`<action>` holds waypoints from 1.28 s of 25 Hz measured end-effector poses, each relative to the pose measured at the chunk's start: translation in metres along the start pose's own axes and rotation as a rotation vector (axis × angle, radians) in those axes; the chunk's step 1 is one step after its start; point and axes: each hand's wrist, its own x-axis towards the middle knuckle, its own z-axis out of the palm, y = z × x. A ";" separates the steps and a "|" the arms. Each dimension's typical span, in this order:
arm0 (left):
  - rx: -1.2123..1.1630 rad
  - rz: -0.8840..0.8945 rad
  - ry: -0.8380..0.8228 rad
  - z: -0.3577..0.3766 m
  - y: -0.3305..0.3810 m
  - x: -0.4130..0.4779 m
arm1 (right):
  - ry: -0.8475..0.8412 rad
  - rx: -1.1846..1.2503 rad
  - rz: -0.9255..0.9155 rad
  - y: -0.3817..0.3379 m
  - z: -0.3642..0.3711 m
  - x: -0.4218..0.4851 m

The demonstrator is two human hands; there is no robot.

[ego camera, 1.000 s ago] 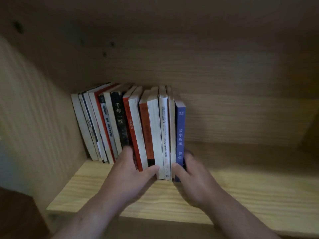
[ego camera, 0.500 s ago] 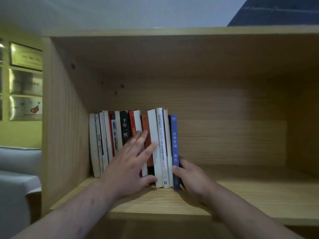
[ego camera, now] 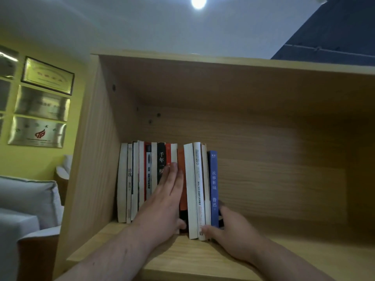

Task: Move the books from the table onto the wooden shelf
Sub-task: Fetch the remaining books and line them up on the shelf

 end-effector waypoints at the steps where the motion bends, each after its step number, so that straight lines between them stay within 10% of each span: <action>1: 0.007 0.001 0.000 0.001 -0.003 0.002 | -0.022 0.009 0.010 -0.001 0.000 0.004; 32: 0.225 0.080 0.144 -0.050 0.035 0.091 | -0.063 0.369 0.119 0.026 0.006 0.044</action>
